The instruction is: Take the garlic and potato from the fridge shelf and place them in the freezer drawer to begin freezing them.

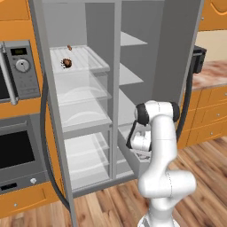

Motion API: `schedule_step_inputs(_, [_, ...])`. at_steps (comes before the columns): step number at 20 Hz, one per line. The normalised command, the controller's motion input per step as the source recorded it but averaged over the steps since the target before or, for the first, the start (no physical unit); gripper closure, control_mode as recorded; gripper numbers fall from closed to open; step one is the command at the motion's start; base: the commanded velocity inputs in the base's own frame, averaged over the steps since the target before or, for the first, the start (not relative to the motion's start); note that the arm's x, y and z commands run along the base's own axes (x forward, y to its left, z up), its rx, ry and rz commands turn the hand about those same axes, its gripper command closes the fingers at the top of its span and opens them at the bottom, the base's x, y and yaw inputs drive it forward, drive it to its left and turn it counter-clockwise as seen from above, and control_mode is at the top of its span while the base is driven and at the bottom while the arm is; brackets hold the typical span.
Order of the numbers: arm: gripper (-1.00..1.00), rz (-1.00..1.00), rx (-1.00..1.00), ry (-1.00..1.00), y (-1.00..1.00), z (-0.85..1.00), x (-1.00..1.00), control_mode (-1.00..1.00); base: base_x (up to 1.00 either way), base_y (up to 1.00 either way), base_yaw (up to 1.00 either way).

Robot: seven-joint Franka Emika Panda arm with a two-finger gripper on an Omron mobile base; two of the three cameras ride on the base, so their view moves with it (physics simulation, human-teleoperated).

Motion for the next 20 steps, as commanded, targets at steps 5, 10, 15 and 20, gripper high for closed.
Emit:
schedule_step_inputs(5, [1.0, 0.01, 0.0, 0.0, 0.0, -0.48, -0.08, -1.0, 0.0, 0.0, 0.0])
schedule_step_inputs(10, [1.0, 0.02, 0.01, 0.0, 0.0, -0.47, -0.73, -1.0, 0.0, 0.0, 0.0])
schedule_step_inputs(15, [-1.0, 0.02, 0.03, 0.0, 0.0, -0.39, -0.83, -1.0, 0.0, 0.0, 0.0])
schedule_step_inputs(20, [-1.0, 0.0, 0.06, -0.04, -0.02, -0.23, -0.99, -1.0, 0.0, 0.0, 0.0])
